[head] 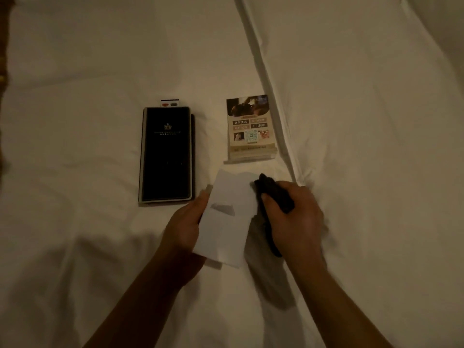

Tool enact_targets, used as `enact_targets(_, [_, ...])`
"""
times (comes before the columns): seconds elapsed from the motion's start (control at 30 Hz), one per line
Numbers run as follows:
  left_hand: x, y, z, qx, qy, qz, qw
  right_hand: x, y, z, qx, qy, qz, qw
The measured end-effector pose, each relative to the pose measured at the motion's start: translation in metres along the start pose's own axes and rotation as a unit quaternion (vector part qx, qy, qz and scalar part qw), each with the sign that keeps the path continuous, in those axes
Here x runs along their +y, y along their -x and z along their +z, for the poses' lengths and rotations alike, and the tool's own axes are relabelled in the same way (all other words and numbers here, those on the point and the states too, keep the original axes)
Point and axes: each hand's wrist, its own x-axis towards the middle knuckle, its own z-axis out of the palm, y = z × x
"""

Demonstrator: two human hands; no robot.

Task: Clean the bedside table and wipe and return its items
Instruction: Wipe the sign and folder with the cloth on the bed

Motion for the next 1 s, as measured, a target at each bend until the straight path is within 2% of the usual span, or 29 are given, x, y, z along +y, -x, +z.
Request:
enact_targets(0.07, [0.001, -0.001, 0.000, 0.036, 0.022, -0.007, 0.999, 0.004, -0.007, -0.005, 0.020, -0.086, 0.119, 0.989])
enact_targets(0.1, [0.001, -0.002, 0.003, 0.063, 0.041, -0.018, 0.997, 0.002, -0.007, -0.006, 0.021, -0.184, 0.209, 0.960])
enact_targets(0.17, [-0.002, -0.004, 0.011, 0.125, 0.087, -0.039, 0.988, -0.007, 0.008, 0.001, -0.041, -0.364, 0.362, 0.857])
enact_targets(0.2, [-0.003, -0.005, 0.015, 0.149, 0.112, -0.039, 0.982, -0.012, 0.020, 0.008, -0.077, -0.415, 0.401, 0.813])
enact_targets(0.23, [-0.004, -0.006, 0.019, 0.165, 0.127, -0.036, 0.977, -0.016, 0.032, 0.014, -0.101, -0.435, 0.419, 0.790])
enact_targets(0.3, [-0.005, -0.004, 0.017, 0.184, 0.117, -0.030, 0.975, -0.020, 0.050, 0.018, -0.123, -0.424, 0.409, 0.799])
enact_targets(0.37, [-0.004, 0.001, 0.004, 0.189, 0.077, -0.017, 0.979, -0.021, 0.057, 0.014, -0.142, -0.369, 0.367, 0.842])
enact_targets(0.43, [-0.003, 0.009, -0.021, 0.200, 0.010, 0.013, 0.980, -0.020, 0.058, 0.011, -0.180, -0.328, 0.343, 0.861])
enact_targets(0.53, [0.007, 0.024, -0.057, 0.215, 0.038, 0.032, 0.975, -0.020, 0.053, 0.015, -0.196, -0.292, 0.307, 0.884])
enact_targets(0.6, [0.013, 0.032, -0.086, 0.250, 0.071, 0.056, 0.964, -0.021, 0.043, 0.019, -0.178, -0.284, 0.294, 0.895])
enact_targets(0.67, [0.020, 0.041, -0.112, 0.303, 0.047, 0.067, 0.949, -0.020, 0.032, 0.021, -0.165, -0.284, 0.292, 0.898])
enact_targets(0.77, [0.018, 0.038, -0.159, 0.329, 0.004, 0.049, 0.943, -0.021, 0.021, 0.028, -0.169, -0.285, 0.286, 0.899])
enact_targets(0.87, [0.011, 0.023, -0.188, 0.429, -0.050, 0.066, 0.899, -0.024, 0.015, 0.034, -0.173, -0.283, 0.272, 0.903])
enact_targets(0.93, [0.011, 0.020, -0.191, 0.471, -0.228, 0.066, 0.850, -0.026, 0.011, 0.035, -0.168, -0.281, 0.264, 0.907])
enact_targets(1.0, [0.012, 0.020, -0.192, 0.480, -0.378, 0.054, 0.790, -0.027, 0.007, 0.035, -0.166, -0.284, 0.256, 0.909])
